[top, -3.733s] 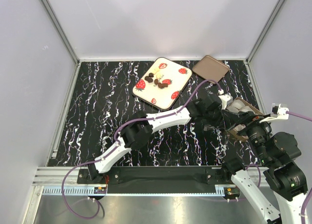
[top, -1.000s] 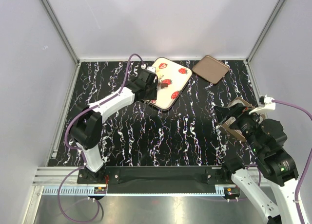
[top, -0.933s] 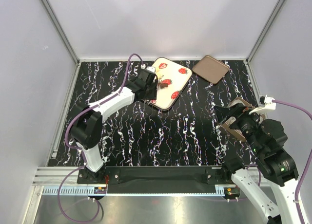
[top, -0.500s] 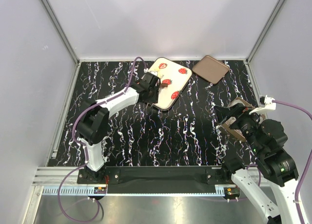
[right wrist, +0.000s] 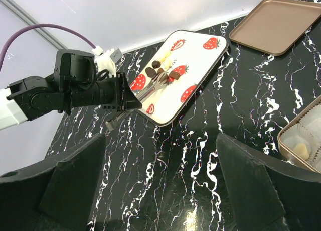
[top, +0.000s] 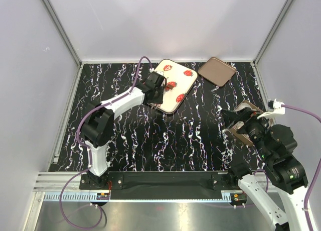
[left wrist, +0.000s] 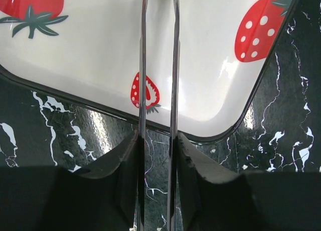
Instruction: Pack the chocolate
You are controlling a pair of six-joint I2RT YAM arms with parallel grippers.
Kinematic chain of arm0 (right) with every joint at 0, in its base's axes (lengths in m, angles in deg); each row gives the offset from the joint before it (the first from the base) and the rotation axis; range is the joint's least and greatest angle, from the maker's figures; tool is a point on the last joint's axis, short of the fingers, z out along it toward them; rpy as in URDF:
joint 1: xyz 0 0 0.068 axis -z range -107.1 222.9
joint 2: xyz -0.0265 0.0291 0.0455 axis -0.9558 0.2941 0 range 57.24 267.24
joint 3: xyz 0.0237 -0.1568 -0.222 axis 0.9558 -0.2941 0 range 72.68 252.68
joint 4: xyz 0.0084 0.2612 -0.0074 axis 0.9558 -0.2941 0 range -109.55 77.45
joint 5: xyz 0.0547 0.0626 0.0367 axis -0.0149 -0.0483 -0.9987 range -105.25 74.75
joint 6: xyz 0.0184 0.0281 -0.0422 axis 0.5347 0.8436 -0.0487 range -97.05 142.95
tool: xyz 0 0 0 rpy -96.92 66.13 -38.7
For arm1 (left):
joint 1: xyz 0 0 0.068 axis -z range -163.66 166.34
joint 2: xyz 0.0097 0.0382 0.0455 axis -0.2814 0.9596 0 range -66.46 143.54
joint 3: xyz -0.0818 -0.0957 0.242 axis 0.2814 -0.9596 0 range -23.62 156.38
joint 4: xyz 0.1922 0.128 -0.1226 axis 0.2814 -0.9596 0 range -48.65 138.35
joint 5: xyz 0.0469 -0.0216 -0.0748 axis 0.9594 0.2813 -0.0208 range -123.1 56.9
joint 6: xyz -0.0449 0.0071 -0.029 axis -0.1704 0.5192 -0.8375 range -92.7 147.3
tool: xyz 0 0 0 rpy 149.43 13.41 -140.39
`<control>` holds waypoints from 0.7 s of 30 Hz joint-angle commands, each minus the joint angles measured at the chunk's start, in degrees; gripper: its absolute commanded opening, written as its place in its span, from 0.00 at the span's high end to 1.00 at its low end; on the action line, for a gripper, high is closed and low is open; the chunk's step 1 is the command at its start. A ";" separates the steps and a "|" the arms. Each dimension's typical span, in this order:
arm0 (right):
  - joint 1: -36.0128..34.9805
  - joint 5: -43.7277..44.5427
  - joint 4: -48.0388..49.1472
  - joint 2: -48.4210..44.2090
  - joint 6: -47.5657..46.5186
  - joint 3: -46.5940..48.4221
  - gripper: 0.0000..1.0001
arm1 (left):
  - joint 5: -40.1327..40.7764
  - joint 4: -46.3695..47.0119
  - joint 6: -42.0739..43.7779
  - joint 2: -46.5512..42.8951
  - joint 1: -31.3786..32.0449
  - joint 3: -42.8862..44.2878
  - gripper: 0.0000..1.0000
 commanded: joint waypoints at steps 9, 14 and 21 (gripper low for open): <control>0.07 0.49 2.00 -0.54 0.69 1.83 0.01 | -6.06 -2.47 1.29 -8.65 2.40 6.32 0.70; 0.07 0.13 2.01 -0.72 1.31 1.83 0.01 | -5.37 -2.82 1.56 -7.08 9.26 12.98 0.70; 0.07 0.49 1.22 -1.42 1.58 2.18 0.01 | -10.36 1.49 2.44 0.48 20.41 21.52 0.71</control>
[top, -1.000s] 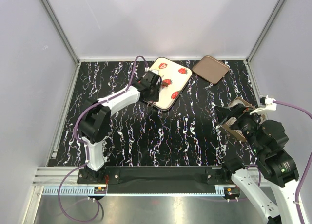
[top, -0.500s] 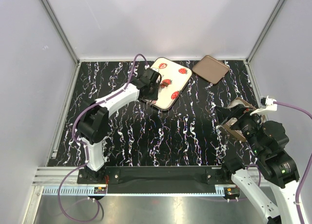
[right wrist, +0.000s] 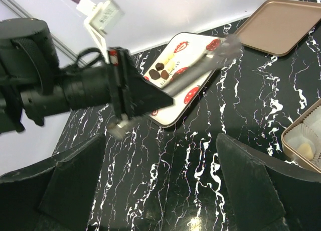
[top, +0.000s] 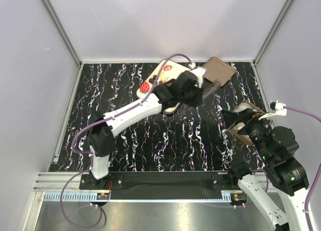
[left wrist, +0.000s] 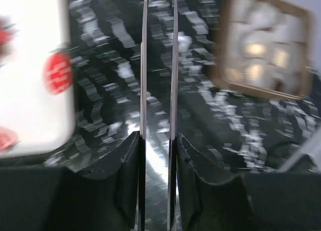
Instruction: Pack the chocolate
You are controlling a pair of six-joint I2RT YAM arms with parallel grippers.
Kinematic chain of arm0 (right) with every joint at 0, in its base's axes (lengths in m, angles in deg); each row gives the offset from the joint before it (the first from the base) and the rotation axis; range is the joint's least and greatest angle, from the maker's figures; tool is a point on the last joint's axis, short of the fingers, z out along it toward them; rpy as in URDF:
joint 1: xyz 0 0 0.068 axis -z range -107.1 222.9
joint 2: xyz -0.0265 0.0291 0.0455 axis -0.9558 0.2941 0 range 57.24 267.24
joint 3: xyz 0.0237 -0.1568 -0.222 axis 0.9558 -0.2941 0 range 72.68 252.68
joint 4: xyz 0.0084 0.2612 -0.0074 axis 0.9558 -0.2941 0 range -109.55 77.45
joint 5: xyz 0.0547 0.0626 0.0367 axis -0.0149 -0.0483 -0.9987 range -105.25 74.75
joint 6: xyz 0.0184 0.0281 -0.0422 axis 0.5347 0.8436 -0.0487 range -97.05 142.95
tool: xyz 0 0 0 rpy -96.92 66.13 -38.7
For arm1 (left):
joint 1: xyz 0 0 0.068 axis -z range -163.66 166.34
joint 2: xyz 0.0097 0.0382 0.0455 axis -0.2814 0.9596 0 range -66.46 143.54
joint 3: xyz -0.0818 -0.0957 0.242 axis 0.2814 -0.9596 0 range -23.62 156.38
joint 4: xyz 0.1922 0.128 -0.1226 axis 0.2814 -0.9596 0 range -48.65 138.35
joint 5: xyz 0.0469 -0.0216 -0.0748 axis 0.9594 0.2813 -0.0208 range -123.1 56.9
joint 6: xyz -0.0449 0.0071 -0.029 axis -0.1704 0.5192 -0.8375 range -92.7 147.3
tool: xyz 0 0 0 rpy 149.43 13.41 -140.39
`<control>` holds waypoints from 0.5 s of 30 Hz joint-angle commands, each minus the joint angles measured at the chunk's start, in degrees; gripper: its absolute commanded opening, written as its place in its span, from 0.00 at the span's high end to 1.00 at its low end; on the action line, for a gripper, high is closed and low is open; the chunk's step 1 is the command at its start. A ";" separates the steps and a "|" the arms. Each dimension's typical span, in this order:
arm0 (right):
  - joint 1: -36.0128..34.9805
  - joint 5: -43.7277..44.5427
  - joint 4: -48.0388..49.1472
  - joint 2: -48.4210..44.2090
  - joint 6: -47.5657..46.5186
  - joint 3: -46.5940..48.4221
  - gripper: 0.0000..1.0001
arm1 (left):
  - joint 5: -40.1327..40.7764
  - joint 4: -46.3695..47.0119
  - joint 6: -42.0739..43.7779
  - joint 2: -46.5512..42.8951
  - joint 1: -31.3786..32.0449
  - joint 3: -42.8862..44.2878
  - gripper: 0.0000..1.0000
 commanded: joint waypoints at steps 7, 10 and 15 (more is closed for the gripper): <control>0.07 1.12 0.16 -1.34 -0.04 2.77 0.02 | -7.42 9.51 3.80 11.09 7.97 9.45 0.70; 0.07 1.39 -0.28 -1.78 -0.22 2.86 0.01 | -7.42 10.22 4.95 13.82 9.56 11.90 0.70; 0.07 1.65 -0.63 -2.04 -0.66 2.86 0.01 | -8.21 12.85 4.25 17.17 9.91 12.71 0.70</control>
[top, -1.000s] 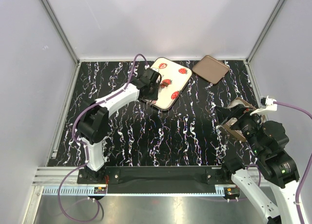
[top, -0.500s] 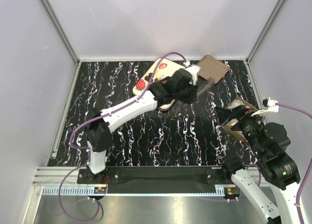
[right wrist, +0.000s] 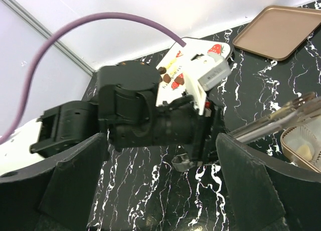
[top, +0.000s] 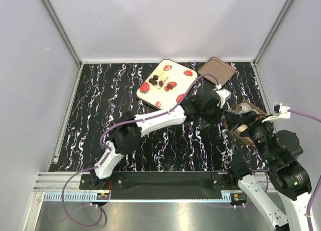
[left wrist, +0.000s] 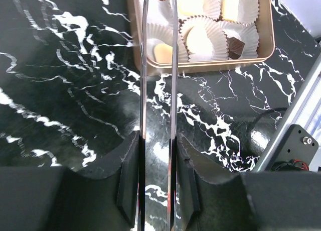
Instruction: Pack the chocolate
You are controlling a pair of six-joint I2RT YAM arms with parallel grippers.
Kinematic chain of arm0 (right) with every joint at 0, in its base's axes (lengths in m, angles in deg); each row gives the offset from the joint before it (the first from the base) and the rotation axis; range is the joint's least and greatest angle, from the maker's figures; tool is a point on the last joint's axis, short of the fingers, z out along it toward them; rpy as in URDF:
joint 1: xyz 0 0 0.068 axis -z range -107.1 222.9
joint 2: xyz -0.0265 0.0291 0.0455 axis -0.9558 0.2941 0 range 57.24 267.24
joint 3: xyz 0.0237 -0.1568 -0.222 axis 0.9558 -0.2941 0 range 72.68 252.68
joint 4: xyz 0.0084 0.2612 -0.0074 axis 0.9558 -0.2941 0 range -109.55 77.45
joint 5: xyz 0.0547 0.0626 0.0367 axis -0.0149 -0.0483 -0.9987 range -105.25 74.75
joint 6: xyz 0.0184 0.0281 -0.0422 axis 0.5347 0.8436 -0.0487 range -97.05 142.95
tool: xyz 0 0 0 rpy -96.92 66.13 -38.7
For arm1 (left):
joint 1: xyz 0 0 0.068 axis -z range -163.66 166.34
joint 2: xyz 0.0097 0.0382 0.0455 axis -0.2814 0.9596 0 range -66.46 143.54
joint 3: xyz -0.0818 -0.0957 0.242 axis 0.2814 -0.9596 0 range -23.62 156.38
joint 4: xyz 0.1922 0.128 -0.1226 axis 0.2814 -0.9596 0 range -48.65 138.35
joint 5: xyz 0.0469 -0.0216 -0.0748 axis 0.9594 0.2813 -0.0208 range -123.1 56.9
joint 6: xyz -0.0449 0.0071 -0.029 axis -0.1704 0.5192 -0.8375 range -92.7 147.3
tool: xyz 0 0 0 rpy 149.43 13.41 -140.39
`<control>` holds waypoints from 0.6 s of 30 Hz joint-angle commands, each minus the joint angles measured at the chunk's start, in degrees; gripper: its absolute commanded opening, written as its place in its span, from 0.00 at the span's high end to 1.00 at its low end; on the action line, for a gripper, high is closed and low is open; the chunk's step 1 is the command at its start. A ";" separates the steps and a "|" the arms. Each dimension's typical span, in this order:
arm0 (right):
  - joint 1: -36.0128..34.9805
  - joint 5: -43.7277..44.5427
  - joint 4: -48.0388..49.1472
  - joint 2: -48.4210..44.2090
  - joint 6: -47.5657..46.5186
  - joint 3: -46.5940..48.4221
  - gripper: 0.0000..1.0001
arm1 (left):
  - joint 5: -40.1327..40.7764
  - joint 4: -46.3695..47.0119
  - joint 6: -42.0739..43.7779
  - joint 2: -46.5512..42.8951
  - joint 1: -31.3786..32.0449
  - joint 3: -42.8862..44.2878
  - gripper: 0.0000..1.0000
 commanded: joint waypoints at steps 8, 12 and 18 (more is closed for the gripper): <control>0.07 2.11 -0.02 -0.03 -1.65 2.58 0.01 | -2.32 7.48 1.32 5.42 0.49 5.02 0.68; 0.07 2.46 -0.11 -0.12 -1.82 2.32 0.01 | -1.97 8.36 1.76 6.38 0.41 5.11 0.66; 0.07 2.55 0.24 0.32 -2.18 2.23 0.01 | -2.32 8.45 2.20 8.23 0.49 6.42 0.63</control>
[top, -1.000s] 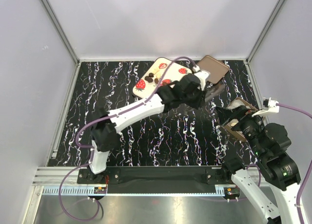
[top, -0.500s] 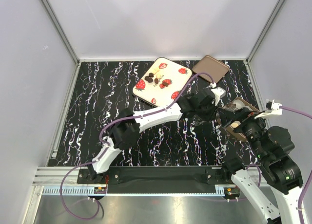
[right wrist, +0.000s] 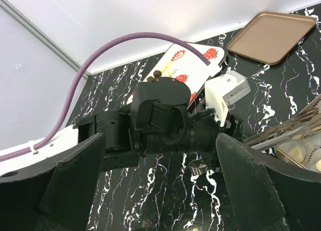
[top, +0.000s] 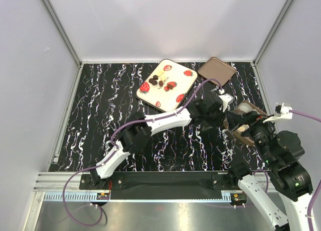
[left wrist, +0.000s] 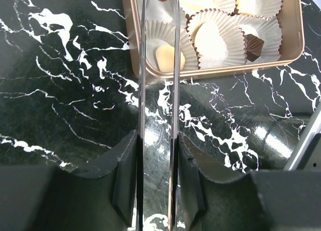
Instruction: Pack the chocolate
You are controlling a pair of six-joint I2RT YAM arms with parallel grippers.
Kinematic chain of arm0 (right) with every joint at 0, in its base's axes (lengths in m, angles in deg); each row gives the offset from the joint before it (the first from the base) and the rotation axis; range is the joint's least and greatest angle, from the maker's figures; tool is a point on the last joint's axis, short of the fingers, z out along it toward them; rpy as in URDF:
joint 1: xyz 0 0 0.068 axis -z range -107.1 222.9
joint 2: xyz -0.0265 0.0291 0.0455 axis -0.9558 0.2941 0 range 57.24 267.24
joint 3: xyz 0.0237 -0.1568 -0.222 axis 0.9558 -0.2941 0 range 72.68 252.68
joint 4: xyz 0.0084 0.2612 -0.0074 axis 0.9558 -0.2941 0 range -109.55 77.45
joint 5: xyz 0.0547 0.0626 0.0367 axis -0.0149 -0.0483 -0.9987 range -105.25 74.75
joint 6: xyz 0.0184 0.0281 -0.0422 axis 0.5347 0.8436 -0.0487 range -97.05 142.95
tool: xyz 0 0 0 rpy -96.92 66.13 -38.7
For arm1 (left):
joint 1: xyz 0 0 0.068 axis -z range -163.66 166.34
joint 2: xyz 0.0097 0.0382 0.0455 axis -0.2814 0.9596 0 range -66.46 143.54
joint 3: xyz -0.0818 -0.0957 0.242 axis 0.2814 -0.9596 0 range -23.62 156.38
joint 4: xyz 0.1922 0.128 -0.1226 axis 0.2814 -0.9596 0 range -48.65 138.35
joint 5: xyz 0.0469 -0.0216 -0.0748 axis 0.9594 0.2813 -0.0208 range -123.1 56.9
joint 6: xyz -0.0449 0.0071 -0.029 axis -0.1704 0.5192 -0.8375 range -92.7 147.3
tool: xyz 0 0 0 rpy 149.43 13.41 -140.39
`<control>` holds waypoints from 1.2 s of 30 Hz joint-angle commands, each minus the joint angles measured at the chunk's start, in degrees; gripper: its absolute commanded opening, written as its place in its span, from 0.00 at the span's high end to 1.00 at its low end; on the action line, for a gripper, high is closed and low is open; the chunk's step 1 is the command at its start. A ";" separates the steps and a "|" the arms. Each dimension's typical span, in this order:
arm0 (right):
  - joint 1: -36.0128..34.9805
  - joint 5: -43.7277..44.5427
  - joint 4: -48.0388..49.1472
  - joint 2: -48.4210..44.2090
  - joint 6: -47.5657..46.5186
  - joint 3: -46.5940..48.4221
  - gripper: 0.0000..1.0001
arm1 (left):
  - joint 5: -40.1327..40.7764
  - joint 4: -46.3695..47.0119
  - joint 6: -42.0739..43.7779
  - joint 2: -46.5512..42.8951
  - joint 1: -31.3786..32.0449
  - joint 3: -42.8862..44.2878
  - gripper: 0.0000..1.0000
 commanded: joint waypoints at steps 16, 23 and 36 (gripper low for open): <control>0.07 1.35 1.01 0.19 -0.91 0.89 0.01 | 1.69 4.39 0.77 -1.08 0.28 2.51 0.56; 0.07 1.44 0.92 -0.07 -0.47 0.81 0.01 | 7.06 5.71 0.77 -4.51 0.36 -0.22 0.55; 0.07 1.35 0.83 0.37 0.50 0.89 0.01 | 2.75 10.72 -1.51 -11.89 0.45 -4.78 0.54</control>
